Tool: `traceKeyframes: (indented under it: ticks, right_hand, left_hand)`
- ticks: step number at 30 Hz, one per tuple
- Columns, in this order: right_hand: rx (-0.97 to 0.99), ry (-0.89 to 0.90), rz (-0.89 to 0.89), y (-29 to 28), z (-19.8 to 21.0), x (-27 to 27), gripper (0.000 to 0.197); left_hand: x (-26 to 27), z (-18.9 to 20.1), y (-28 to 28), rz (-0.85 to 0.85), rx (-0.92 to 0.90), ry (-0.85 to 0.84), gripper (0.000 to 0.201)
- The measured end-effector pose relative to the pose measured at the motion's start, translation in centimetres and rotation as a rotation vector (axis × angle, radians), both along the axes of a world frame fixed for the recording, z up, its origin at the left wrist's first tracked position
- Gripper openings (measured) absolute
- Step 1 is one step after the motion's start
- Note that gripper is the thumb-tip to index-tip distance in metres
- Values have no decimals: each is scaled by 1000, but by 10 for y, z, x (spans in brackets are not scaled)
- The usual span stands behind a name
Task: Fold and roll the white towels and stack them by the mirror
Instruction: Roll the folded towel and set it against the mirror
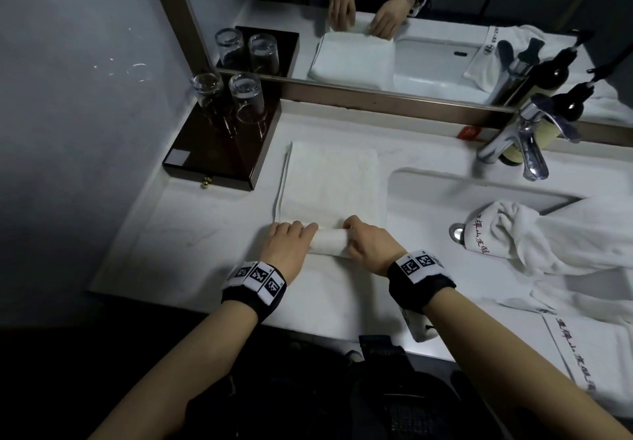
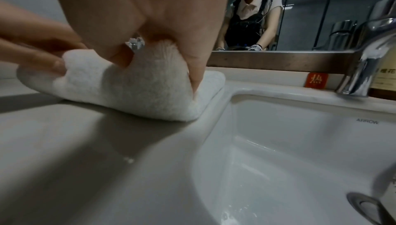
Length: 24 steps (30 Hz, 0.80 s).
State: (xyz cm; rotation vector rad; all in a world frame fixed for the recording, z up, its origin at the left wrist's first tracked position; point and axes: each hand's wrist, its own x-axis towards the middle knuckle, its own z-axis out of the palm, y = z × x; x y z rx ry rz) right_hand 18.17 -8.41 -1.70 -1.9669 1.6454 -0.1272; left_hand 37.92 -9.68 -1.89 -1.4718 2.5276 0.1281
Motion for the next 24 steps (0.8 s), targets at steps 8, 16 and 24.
traceKeyframes:
  ticks: [8,16,24]
  right_hand:
    - [-298,190,-66,15,-3,6,35]
    - [-524,394,98,26,0,6,38]
    - [-548,333,186,-3,8,4,25]
  left_hand:
    - [-4,-3,-25,-11,185,19,62]
    - [-19,11,-47,82,29,20,25]
    - [-28,10,-27,-33,-92,4,30]
